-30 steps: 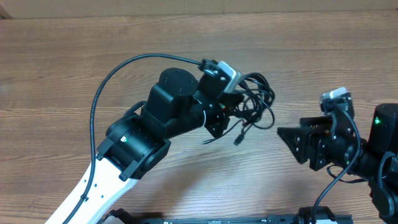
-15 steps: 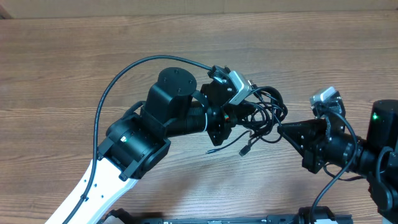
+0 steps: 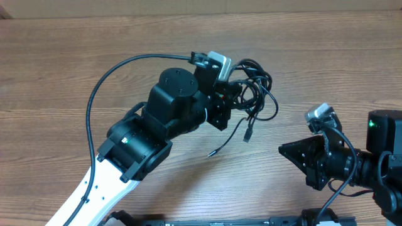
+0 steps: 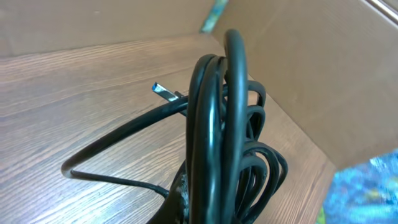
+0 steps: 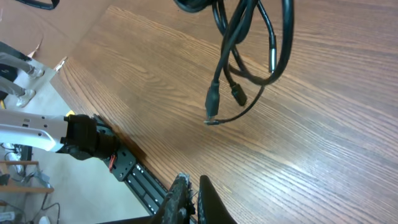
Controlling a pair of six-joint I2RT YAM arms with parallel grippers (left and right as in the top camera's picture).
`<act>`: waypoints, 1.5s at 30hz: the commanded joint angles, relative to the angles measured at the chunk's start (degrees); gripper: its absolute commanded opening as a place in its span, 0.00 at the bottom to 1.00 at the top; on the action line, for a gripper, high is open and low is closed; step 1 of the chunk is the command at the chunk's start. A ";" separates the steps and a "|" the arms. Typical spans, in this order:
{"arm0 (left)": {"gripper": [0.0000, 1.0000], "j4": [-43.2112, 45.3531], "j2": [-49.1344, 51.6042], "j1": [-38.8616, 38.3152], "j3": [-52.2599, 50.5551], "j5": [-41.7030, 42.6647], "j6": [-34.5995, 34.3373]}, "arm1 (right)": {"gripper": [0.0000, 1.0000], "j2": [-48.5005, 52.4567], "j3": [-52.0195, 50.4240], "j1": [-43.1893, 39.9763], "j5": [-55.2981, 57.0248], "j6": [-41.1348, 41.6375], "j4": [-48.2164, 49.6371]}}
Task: Untangle cables
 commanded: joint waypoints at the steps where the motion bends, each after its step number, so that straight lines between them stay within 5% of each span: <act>1: 0.04 0.39 -0.15 0.20 0.87 -2.10 -2.40 | 0.06 -0.15 -0.09 -0.09 -0.72 -1.27 1.33; 4: 0.04 0.31 -0.15 0.20 0.87 4.22 3.80 | 0.80 -0.13 -0.09 -0.09 -0.70 -1.25 4.07; 7: 0.04 0.46 -0.15 0.20 0.87 8.70 5.35 | 0.92 0.09 -0.09 -0.09 -0.70 -1.22 6.29; 10: 0.04 0.44 -0.15 0.20 0.87 13.20 5.35 | 0.92 0.76 -0.09 -0.09 -0.70 -1.01 7.93; 15: 0.04 0.48 -0.15 0.07 0.87 17.90 4.85 | 0.81 3.04 -0.09 -0.09 -1.44 -0.85 8.33; 19: 0.04 0.74 -0.13 -0.76 0.87 17.62 4.68 | 0.43 4.81 -0.09 -0.09 -3.34 -0.87 8.35; 28: 0.04 1.33 -0.13 -0.96 0.87 17.62 3.17 | 0.32 6.23 -0.09 -0.09 -6.12 -1.07 8.90; 31: 0.04 1.29 -0.13 -0.94 0.87 16.98 3.17 | 0.04 6.23 -0.09 -0.09 -6.12 -1.05 9.05; 35: 0.04 1.25 -0.13 -0.92 0.87 15.17 2.62 | 0.04 6.21 -0.09 -0.09 -6.12 -1.05 8.13; 45: 0.04 -1.11 -0.13 -0.92 0.87 -1.62 -17.75 | 0.04 5.99 -0.09 -0.09 -11.96 -7.78 3.04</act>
